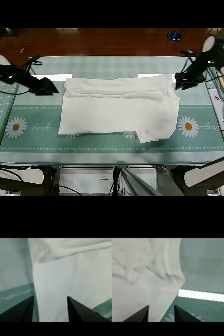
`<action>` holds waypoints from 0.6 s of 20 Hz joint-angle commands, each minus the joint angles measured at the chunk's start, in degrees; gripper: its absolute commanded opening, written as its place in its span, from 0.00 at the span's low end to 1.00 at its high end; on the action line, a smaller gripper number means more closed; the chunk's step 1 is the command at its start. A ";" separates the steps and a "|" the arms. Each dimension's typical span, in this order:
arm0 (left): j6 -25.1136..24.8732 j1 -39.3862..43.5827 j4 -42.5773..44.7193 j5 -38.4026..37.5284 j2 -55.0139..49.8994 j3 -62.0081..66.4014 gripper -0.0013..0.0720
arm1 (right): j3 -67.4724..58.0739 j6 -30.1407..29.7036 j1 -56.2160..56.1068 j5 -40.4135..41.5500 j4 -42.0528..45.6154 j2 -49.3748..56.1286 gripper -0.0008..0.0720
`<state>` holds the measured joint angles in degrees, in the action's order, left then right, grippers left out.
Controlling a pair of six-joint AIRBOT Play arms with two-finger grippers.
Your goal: Fold the shirts.
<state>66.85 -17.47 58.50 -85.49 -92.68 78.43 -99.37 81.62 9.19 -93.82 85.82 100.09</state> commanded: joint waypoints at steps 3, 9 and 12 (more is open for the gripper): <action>-3.50 -10.49 -5.35 -8.11 9.55 -19.93 0.72 | 21.16 -4.26 12.94 5.38 -11.26 -15.19 0.62; -3.21 -11.21 -1.81 -6.43 11.43 -31.41 0.72 | 37.27 -7.19 20.92 11.10 -15.85 -26.27 0.62; -1.70 -11.19 0.83 -4.57 11.58 -31.41 0.72 | 37.31 -7.37 21.40 11.58 -16.96 -27.67 0.62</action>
<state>63.88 -28.36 56.58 -91.44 -81.52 48.66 -64.36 74.94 29.08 -83.72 70.87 74.94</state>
